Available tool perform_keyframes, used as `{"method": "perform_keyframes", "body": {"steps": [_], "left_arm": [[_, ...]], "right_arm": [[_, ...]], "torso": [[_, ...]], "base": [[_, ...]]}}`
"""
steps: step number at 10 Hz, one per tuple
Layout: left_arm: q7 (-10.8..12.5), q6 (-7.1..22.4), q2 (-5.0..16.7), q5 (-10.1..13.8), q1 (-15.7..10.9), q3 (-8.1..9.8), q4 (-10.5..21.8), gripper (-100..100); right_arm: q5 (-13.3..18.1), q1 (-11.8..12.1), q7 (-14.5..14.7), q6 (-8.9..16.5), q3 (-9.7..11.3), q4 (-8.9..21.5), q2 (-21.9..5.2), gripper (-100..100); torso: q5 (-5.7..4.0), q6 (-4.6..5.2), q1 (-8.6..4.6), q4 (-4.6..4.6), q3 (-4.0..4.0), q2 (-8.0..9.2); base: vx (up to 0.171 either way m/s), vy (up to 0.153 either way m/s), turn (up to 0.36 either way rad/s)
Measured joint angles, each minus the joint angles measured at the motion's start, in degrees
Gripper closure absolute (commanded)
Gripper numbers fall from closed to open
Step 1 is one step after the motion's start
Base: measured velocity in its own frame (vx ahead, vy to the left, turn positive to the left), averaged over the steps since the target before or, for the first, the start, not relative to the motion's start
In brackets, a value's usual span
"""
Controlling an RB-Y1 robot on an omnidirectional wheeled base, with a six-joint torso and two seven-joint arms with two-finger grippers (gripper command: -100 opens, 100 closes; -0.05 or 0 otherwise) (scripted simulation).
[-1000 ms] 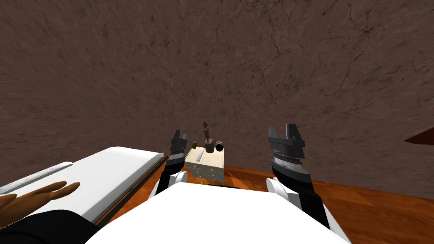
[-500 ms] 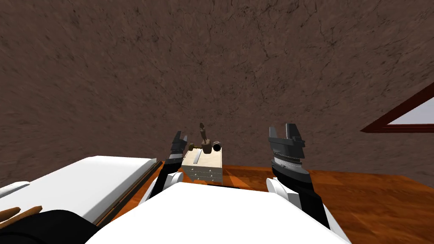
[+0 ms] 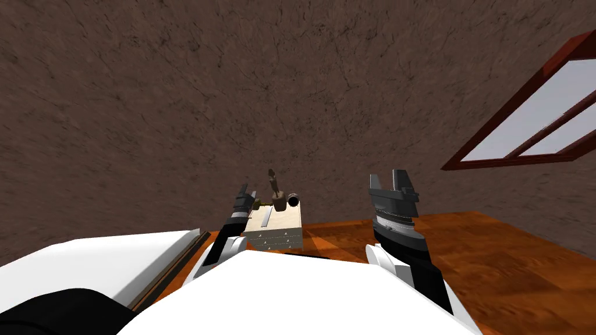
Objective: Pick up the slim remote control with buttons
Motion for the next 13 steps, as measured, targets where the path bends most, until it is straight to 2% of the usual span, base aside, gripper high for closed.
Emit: {"method": "perform_keyframes", "body": {"steps": [2, 3, 4, 6, 8, 13], "left_arm": [[3.3, 3.4, 1.0, 2.4, -0.1, 2.44, 2.6, -100], [4.1, 4.5, 0.8, 2.7, -0.8, 2.81, 3.9, -100], [5.3, 6.5, 1.1, 3.7, -0.8, 3.93, 4.2, -100], [7.3, 8.1, 1.5, 5.2, -1.1, 5.21, 6.8, -100], [9.6, 11.0, 1.0, 6.6, -1.8, 6.70, 9.6, -100], [15.3, 16.8, 2.4, 11.2, -2.2, 10.75, 16.2, -100]], "right_arm": [[0.0, 0.0, 0.0, 0.0, 0.0, 0.0, 0.0, 0], [0.0, 0.0, 0.0, 0.0, 0.0, 0.0, 0.0, 0], [0.0, 0.0, 0.0, 0.0, 0.0, 0.0, 0.0, 0], [0.0, 0.0, 0.0, 0.0, 0.0, 0.0, 0.0, 0], [0.0, 0.0, 0.0, 0.0, 0.0, 0.0, 0.0, 0], [0.0, 0.0, 0.0, 0.0, 0.0, 0.0, 0.0, 0]], "torso": [[0.01, 0.01, 0.08, 0.03, 0.08, 0.14], [0.01, -0.04, 0.03, 0.02, 0.04, 0.07], [-0.01, -0.01, -0.01, 0.01, 0.02, 0.04], [-0.01, 0.00, -0.03, 0.00, 0.00, 0.00], [0.01, -0.05, 0.03, 0.01, 0.02, 0.02], [0.01, -0.01, 0.05, -0.01, -0.04, -0.07]], "base": [[-0.076, 0.024, -0.268], [-0.052, 0.001, -0.200], [-0.043, 0.000, -0.125], [-0.058, 0.000, -0.337], [-0.054, 0.013, -0.213], [-0.032, 0.010, -0.205]]}}
